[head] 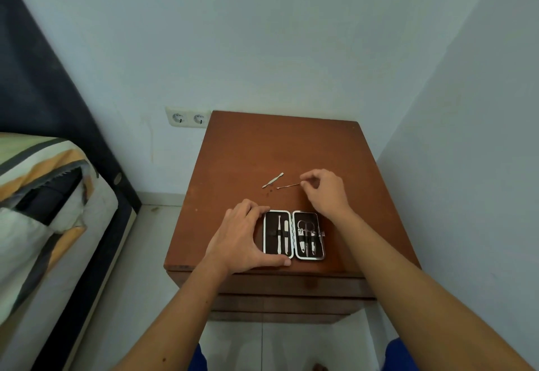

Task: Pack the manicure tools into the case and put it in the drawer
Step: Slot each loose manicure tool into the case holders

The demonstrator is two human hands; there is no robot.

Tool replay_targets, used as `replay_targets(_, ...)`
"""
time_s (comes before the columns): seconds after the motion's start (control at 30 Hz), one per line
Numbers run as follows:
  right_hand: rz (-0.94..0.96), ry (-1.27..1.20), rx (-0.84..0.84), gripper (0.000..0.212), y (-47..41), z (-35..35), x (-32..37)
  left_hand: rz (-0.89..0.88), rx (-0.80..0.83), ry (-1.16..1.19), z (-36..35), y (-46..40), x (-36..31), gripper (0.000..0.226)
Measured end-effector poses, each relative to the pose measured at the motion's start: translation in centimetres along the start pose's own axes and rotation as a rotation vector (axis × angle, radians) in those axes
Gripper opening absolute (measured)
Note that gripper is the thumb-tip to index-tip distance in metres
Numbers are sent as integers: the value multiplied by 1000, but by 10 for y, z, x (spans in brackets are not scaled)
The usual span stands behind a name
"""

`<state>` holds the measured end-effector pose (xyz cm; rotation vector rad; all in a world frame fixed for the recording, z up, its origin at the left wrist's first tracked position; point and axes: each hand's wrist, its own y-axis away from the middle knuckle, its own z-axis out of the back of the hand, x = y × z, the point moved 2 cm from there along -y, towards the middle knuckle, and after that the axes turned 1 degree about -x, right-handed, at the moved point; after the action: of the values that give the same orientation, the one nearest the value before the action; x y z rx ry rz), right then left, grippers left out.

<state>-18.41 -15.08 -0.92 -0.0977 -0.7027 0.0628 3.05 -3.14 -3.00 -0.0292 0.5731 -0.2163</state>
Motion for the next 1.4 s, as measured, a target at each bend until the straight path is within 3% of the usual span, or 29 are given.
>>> replay_targets(0.2,95,51,60,2,-23,-8,-15,5,-1,-6,-1,-1,0,126)
replay_targets(0.4,238,208,168,9,-22,-11,-15,-5,-11,-1,-1,-1,0,125)
replay_targets(0.53,187,37,205,12,-12,10,-13,2,-1,8,-1,-1,0,126)
replay_targets(0.73,215,104,489,12,17,30,12,-16,-29,-28,-1,1,1,128)
replay_targets(0.87,250,102,580,10,21,33,19,-55,-24,-135,4,0,-2,128)
replay_targets(1.0,305,204,633,14,18,35,25,-82,82,-136,11,-3,5,127)
replay_targets(1.13,367,363,721,15,14,30,38,-78,28,-88,4,4,13,124)
replay_targets(1.4,424,344,689,6,0,12,56,-69,16,-104,2,5,11,121)
